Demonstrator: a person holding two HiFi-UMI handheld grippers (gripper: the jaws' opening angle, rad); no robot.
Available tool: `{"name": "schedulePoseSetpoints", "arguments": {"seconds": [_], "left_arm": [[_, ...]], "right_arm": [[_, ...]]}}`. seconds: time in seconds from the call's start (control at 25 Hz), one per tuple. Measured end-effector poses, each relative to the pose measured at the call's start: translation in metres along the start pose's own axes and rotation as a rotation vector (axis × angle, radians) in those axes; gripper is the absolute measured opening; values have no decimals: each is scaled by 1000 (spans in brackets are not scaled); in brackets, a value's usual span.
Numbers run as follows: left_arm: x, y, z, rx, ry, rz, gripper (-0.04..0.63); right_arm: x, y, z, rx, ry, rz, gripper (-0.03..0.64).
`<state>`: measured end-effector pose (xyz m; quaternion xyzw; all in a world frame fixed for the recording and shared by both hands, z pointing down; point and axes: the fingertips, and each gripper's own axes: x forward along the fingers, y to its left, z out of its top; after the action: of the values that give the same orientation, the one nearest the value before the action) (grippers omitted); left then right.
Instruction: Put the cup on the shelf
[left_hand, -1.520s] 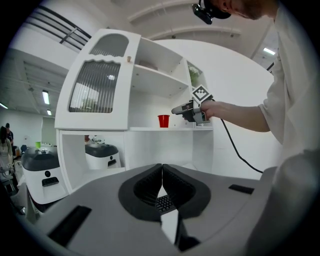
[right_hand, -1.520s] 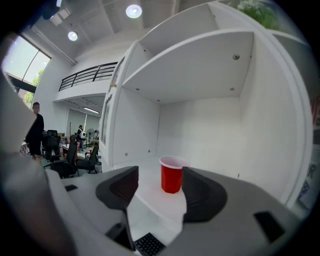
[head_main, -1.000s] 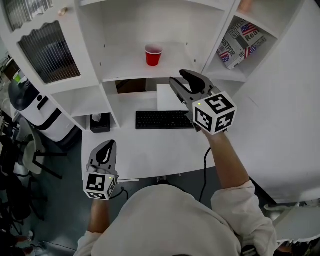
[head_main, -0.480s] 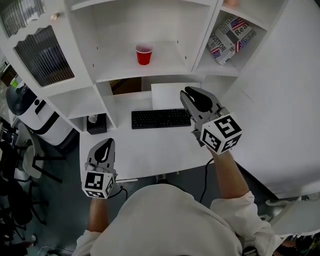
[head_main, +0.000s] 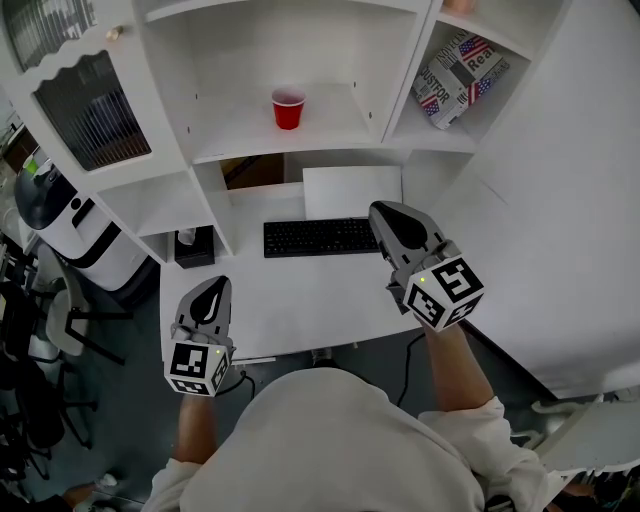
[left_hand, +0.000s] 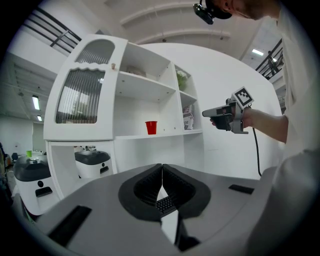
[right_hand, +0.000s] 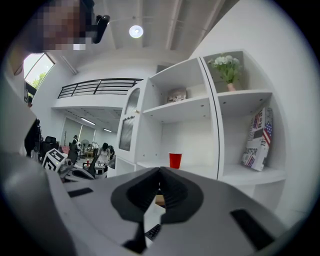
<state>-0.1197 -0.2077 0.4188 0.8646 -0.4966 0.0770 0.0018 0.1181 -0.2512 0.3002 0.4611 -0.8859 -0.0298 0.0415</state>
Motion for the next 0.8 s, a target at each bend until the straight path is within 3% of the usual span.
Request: {"name": "schedulePoseSetpoints", "arguments": {"seconds": [0.8], "left_arm": [[0, -6, 0, 6, 7, -5, 3]], "right_arm": [[-18, 11, -28, 58, 13, 16, 3]]}}
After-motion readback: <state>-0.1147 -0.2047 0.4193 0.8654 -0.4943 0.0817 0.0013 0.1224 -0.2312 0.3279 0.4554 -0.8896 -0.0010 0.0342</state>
